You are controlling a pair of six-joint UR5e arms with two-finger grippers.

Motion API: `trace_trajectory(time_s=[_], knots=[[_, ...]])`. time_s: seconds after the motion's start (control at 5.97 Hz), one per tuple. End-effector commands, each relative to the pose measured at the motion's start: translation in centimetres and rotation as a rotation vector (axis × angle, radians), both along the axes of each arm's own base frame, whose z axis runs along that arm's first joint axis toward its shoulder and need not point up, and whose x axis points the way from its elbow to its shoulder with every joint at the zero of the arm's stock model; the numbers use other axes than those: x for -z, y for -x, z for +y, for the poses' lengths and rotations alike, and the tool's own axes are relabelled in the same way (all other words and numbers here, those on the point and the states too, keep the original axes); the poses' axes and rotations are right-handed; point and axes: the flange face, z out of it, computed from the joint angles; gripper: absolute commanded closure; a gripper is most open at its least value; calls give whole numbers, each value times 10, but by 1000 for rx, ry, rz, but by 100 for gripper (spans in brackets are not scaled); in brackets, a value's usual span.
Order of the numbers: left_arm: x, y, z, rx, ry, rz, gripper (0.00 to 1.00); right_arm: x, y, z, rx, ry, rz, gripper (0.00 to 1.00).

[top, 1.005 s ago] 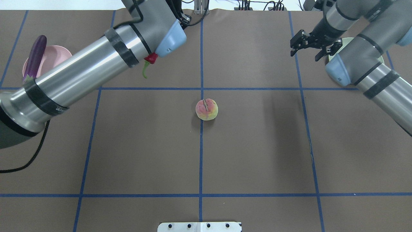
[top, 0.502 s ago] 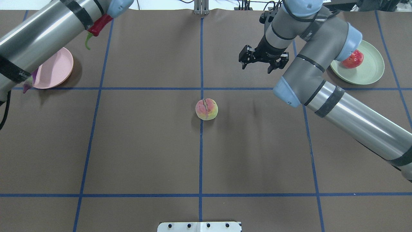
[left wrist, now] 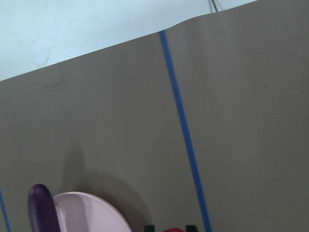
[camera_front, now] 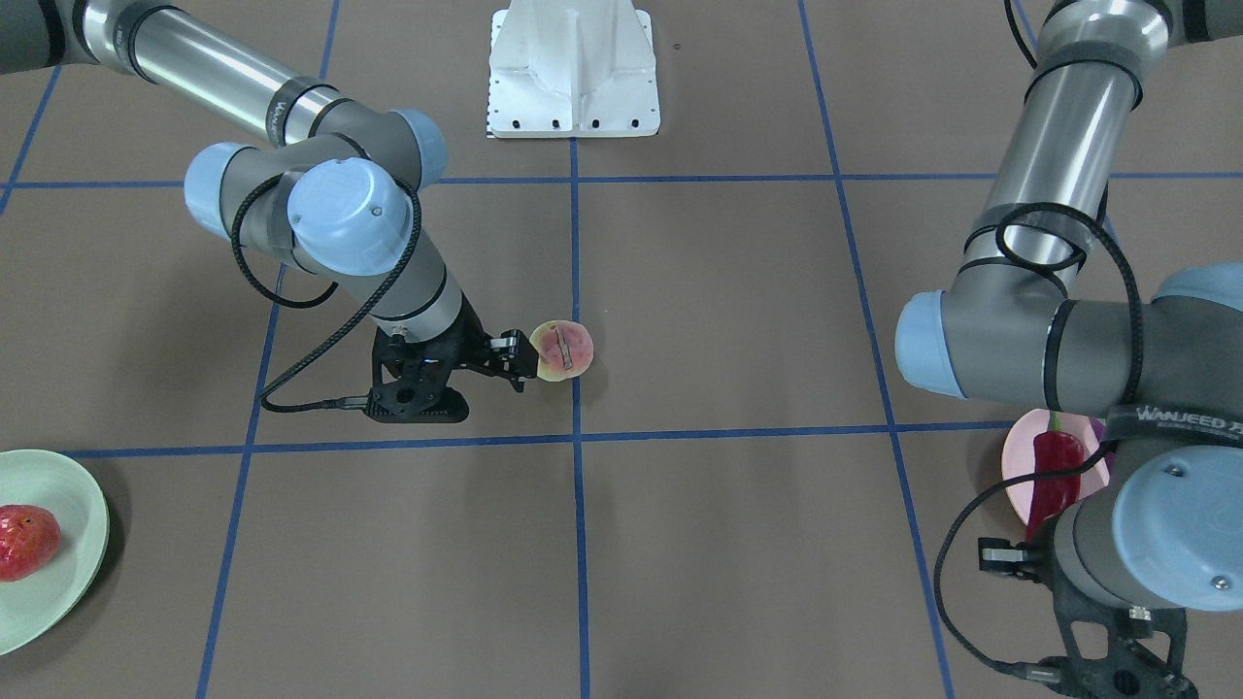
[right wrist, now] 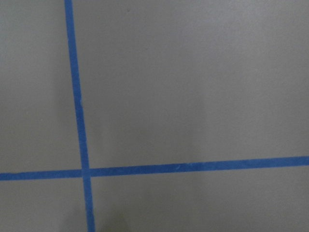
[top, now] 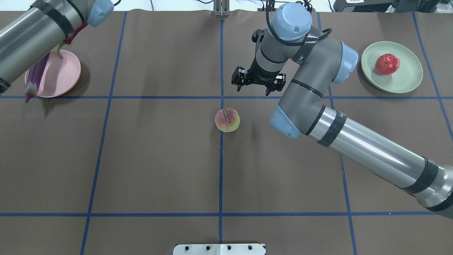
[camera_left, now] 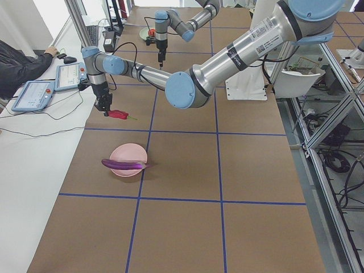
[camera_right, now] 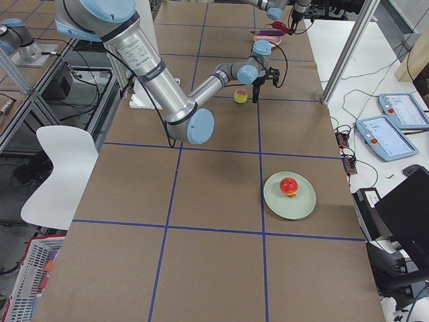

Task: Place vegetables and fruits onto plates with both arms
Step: 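Carry chili toward pink plate with left gripper while right gripper grasps peach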

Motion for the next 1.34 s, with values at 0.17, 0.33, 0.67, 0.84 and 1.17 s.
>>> trace_trajectory(time_s=[0.17, 0.33, 0.67, 0.84, 1.17], knots=[[-99, 12, 13, 15, -10, -58, 100, 30, 35, 28, -10, 8, -12, 0], [-127, 12, 23, 12, -15, -55, 100, 32, 38, 31, -12, 12, -14, 0], [-145, 2, 34, -3, -15, -55, 100, 32, 50, 42, -1, 3, -7, 0], [-145, 2, 34, -3, -16, -55, 100, 27, 60, 52, 17, -1, 0, 0], [-146, 2, 34, -5, -41, -43, 0, 14, 79, 59, 16, -19, 49, 0]])
